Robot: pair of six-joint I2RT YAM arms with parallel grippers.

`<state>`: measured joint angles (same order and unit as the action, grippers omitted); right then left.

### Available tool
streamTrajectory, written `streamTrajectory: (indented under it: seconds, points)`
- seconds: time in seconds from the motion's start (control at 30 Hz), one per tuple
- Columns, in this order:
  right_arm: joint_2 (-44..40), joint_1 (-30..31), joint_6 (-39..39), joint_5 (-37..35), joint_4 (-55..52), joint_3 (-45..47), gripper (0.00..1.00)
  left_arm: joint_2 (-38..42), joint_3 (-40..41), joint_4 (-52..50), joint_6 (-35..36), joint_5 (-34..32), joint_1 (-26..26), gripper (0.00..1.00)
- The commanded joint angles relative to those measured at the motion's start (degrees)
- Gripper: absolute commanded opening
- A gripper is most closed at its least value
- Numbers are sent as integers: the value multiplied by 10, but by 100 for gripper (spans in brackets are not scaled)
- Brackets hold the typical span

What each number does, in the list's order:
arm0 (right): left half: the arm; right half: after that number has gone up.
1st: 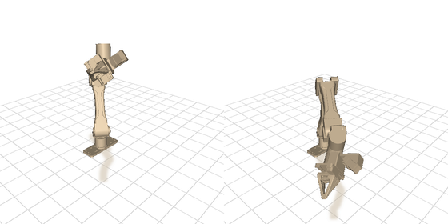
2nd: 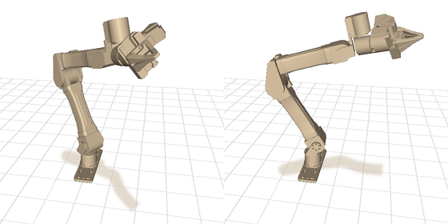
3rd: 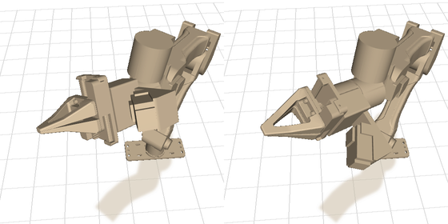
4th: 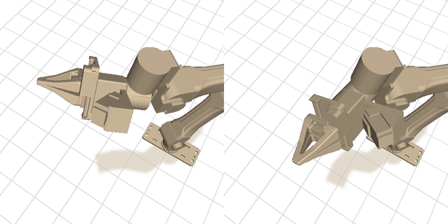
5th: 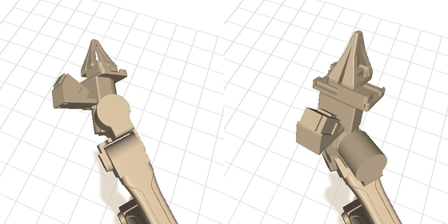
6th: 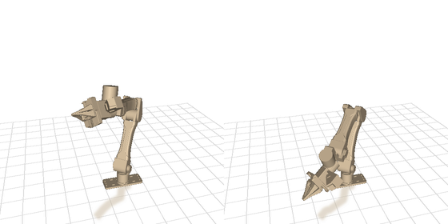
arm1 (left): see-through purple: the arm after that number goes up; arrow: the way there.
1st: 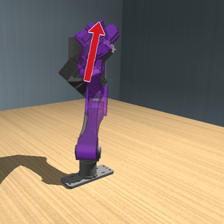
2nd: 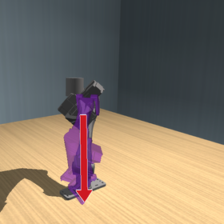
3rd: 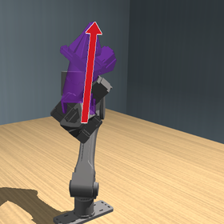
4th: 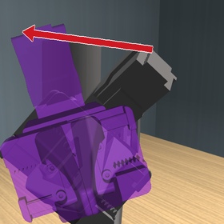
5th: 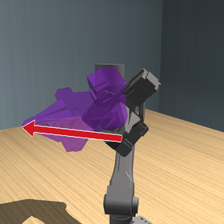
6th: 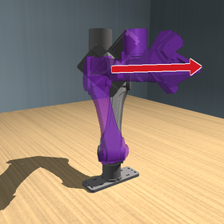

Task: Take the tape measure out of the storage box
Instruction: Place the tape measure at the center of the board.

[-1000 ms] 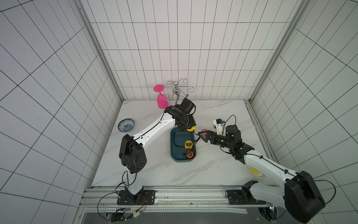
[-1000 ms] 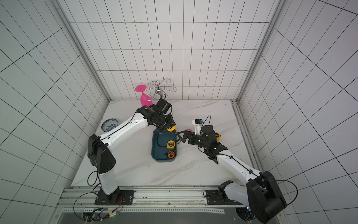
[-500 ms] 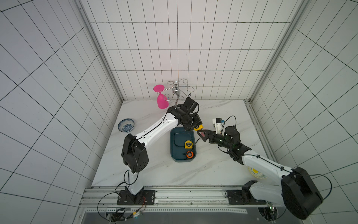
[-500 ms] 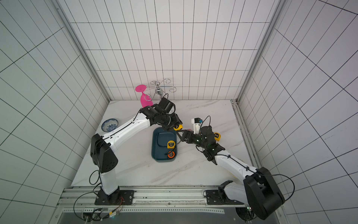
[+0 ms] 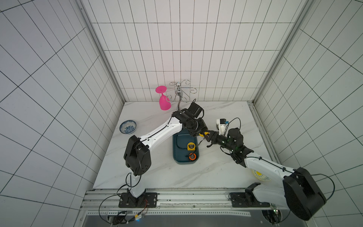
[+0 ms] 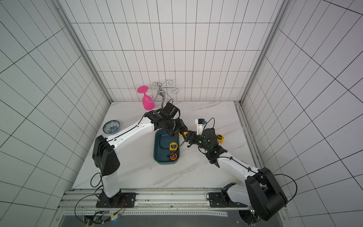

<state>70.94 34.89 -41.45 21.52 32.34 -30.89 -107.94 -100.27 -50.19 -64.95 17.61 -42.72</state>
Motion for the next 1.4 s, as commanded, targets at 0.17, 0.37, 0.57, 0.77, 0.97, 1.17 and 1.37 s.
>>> streamTrajectory:
  seconds: [0.17, 0.37, 0.57, 0.77, 0.97, 1.17, 1.37]
  points:
    - [5, 6, -12, -2, 28, 26, 34, 28, 1, 34, -5, 9, -3, 0]
    - [-3, 4, -19, -10, 21, 33, 24, 25, -2, 35, 5, 6, -3, 18]
    - [-41, -39, -43, 6, -33, 55, 21, 30, 3, 15, 35, -14, 10, 81]
    - [-115, -125, -49, 50, -126, 91, 20, 54, 38, 9, 53, -30, 30, 98]
    - [-173, -214, -30, 70, -251, 103, 19, 75, 80, 8, 65, -33, 49, 97]
    - [-166, -294, -41, 98, -278, 120, 19, 92, 110, 8, 71, -35, 60, 98]
    - [-125, -348, -60, 111, -247, 137, 21, 98, 120, 7, 74, -36, 65, 98]
